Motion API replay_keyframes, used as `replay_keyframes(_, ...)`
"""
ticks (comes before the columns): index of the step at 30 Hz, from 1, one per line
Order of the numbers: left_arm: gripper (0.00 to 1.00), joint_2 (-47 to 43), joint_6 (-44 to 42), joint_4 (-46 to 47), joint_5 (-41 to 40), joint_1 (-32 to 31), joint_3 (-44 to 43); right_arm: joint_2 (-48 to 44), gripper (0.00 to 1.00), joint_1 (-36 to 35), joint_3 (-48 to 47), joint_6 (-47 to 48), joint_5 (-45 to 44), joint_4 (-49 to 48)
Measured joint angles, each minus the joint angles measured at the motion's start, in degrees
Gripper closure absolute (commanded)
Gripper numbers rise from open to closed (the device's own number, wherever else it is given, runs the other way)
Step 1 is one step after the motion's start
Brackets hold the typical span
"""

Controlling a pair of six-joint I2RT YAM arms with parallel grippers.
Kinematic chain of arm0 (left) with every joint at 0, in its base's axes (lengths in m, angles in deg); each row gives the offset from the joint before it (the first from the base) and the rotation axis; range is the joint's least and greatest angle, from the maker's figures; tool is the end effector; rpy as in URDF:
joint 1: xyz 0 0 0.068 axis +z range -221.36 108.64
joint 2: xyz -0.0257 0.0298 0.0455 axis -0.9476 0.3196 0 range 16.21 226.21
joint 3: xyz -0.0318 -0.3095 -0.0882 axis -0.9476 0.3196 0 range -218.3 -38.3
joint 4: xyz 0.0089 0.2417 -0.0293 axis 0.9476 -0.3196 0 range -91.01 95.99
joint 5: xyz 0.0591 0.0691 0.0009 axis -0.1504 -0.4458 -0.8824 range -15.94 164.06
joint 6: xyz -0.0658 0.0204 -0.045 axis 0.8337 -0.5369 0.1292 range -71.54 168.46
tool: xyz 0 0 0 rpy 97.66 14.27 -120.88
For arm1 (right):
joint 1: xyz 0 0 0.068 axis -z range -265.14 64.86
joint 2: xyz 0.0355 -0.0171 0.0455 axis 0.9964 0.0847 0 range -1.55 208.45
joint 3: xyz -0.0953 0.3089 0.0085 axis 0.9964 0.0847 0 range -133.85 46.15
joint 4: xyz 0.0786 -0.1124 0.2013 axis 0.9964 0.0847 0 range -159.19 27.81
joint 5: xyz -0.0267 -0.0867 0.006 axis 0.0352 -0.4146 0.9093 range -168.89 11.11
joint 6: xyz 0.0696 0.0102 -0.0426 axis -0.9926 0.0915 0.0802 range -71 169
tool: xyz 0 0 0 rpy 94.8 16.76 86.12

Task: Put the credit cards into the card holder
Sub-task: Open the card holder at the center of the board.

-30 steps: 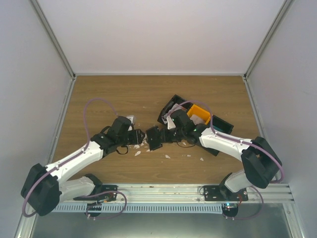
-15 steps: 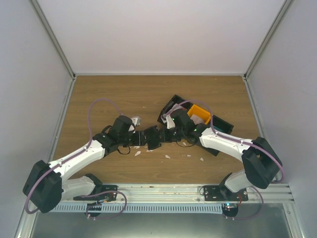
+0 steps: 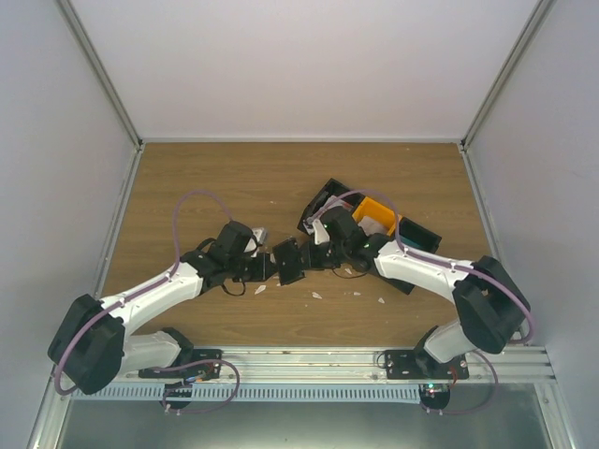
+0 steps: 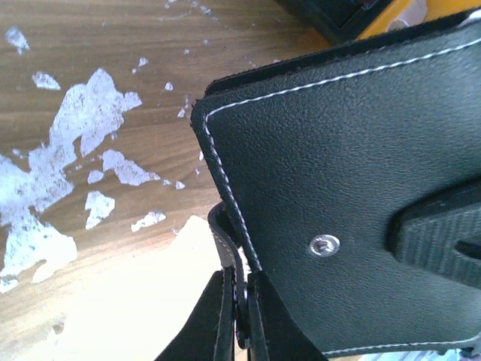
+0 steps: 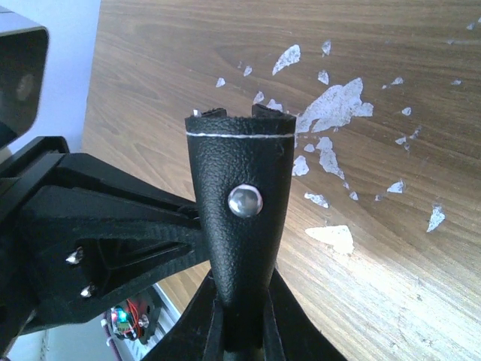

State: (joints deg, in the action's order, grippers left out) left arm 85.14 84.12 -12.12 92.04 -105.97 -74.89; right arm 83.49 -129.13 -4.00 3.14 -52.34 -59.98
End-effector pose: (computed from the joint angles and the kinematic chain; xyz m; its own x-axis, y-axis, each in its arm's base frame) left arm 0.1684 -0.1431 0.2287 -0.9248 -0.0354 -0.3788 0.2005 0.8007 -0.5646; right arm 0.2018 0.2392 0.2522 -0.9603 -0.0346 -0.2769 -0.2341 0.6398 0.7320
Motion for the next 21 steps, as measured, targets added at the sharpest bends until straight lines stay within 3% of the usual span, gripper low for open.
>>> replay_keyframes(3, 1.00, -0.3, -0.2, -0.7, 0.0, 0.0, 0.0, 1.1, 0.97, -0.1, 0.0, 0.0, 0.0, 0.0)
replay_keyframes(10, 1.00, -3.0, -0.6, -2.6, 0.9, 0.0, 0.1, 4.9, 0.76, -0.1, 0.6, 1.4, -1.3, 0.0)
replay_keyframes(17, 1.00, -3.5, -2.1, -2.8, 5.2, 0.2, 0.5, 8.5, 0.44, -0.3, 1.6, 2.6, -4.4, 2.1)
replay_keyframes(21, 1.00, -2.6, -3.2, -2.7, 7.2, 0.2, -0.2, 8.7, 0.38, -0.5, 1.6, 3.0, -6.7, 3.9)
